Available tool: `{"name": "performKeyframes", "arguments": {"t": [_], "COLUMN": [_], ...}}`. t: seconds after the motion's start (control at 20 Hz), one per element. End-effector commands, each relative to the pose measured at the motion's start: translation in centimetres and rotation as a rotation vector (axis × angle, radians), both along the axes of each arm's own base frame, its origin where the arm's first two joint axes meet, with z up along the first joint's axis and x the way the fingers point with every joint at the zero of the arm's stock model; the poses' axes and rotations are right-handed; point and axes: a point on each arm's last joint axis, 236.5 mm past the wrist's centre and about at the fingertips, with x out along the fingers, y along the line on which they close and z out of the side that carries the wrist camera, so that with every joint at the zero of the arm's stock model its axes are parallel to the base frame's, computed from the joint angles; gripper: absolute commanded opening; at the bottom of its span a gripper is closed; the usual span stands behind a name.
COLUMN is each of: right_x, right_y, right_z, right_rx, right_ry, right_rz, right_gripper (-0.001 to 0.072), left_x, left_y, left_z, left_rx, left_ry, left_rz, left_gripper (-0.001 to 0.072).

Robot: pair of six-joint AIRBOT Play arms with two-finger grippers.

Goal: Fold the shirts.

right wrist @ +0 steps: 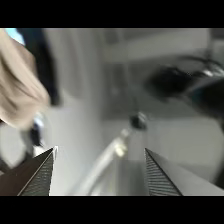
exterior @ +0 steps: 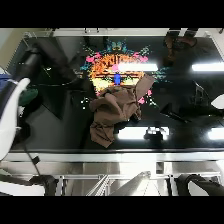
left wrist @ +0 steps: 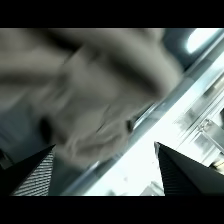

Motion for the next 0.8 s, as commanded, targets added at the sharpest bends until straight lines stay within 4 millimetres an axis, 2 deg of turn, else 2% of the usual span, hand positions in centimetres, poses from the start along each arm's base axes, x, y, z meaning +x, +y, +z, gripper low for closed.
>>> {"name": "performKeyframes", "arguments": {"t": [0.0, 0.1, 0.2, 0.3, 0.45, 0.5, 0.6, 0.75], "right_x": [4.7, 7.8, 10.6, 12.2, 13.2, 13.2, 12.8, 12.8], "right_y": [2.2, 3.1, 3.6, 4.7, 7.5, 8.4, 10.1, 11.1], "right_z": [0.6, 0.1, -1.0, -2.4, -4.9, -5.6, -6.6, -7.0], "right_rx": [0.131, 0.189, 0.217, 0.242, 0.267, 0.268, 0.267, 0.259], "right_ry": [-0.09, -0.072, -0.027, 0.019, 0.068, 0.08, 0.099, 0.094], "right_rz": [0.002, 0.032, 0.077, 0.125, 0.183, 0.202, 0.235, 0.249], "right_gripper": [0.058, 0.0562, 0.0562, 0.0562, 0.056, 0.0516, 0.0497, 0.0497], "left_x": [-1.9, -4.2, -5.8, -7.3, -8.6, -8.5, -8.3, -7.7], "left_y": [6.2, 7.4, 6.4, 5.2, 3.1, 2.3, 0.4, -2.5], "left_z": [-2.1, -4.2, -5.6, -7.8, -11.1, -11.9, -12.8, -14.0], "left_rx": [0.007, -0.026, -0.111, -0.117, -0.077, -0.066, -0.061, -0.049], "left_ry": [0.097, 0.162, 0.195, 0.233, 0.232, 0.222, 0.224, 0.235], "left_rz": [0.209, 0.3, 0.356, 0.385, 0.376, 0.365, 0.33, 0.239], "left_gripper": [0.0693, 0.0693, 0.0692, 0.0692, 0.0692, 0.0692, 0.0691, 0.0691]}}
